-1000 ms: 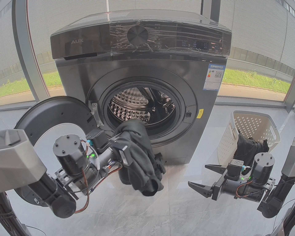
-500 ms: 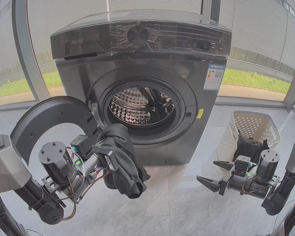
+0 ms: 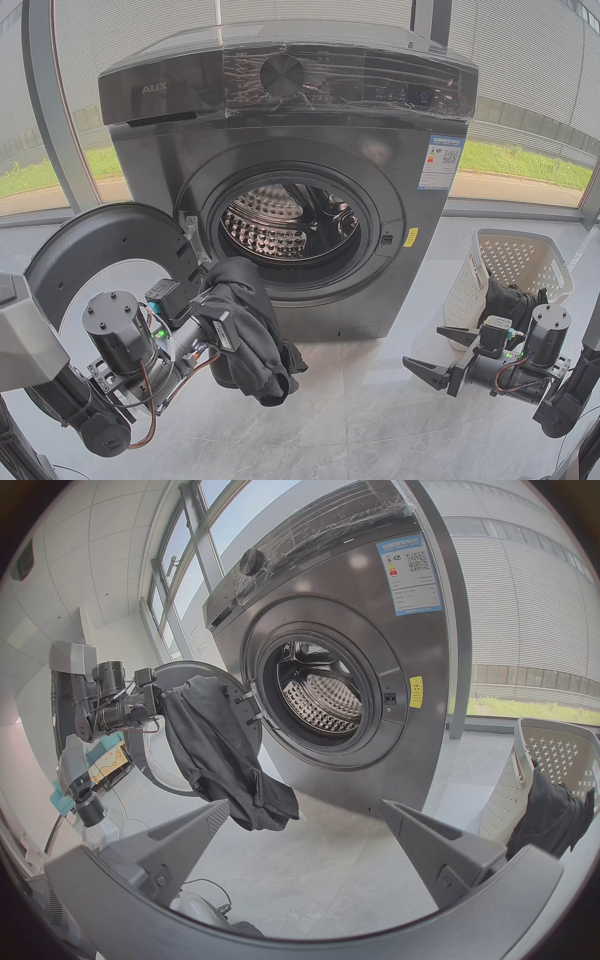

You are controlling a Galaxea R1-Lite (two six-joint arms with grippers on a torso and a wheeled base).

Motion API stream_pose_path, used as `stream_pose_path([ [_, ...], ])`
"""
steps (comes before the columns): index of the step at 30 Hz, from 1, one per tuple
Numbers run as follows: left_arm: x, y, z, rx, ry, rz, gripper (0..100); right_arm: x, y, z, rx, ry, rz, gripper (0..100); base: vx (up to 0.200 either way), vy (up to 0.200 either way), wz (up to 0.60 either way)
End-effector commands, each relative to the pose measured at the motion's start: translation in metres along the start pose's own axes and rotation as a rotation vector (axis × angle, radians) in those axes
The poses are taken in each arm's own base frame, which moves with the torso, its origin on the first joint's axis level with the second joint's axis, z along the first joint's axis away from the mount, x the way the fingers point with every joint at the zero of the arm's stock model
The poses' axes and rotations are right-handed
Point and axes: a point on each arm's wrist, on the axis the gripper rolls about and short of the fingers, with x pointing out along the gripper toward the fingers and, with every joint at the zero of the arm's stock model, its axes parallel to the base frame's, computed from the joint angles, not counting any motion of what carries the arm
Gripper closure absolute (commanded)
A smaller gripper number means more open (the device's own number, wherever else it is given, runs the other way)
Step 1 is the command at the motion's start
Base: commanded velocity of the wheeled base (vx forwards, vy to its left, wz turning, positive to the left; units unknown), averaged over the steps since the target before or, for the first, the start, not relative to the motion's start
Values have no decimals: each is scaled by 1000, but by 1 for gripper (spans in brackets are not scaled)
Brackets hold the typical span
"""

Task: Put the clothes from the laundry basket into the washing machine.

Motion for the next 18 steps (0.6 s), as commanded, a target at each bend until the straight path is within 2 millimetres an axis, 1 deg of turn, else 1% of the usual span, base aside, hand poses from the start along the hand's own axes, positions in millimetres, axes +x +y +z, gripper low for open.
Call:
stream_pose_path([
  [1, 0, 0, -4, 3, 14, -2, 100, 1, 0, -2, 2, 8, 3, 0, 0, 0, 0],
  [2, 1, 0, -4, 5, 17, -2, 100, 1, 0, -1, 1, 6, 3, 0, 0, 0, 0],
  [4, 1, 0, -5, 4, 19, -2, 100, 1, 1, -1, 1, 7, 5, 0, 200, 0, 0],
  [8, 4, 0, -12, 11, 43, 5, 100, 1, 1, -2, 1, 8, 6, 0, 200, 0, 0],
  [10, 3, 0, -13, 13, 46, 5, 100, 1, 1, -2, 1, 8, 5, 0, 0, 0, 0],
  [12, 1, -4, -15, 14, 55, -12, 100, 1, 1, -2, 2, 10, 6, 0, 0, 0, 0],
  [18, 1, -5, -15, 14, 54, -16, 100, 1, 1, -2, 4, 11, 6, 0, 0, 0, 0],
])
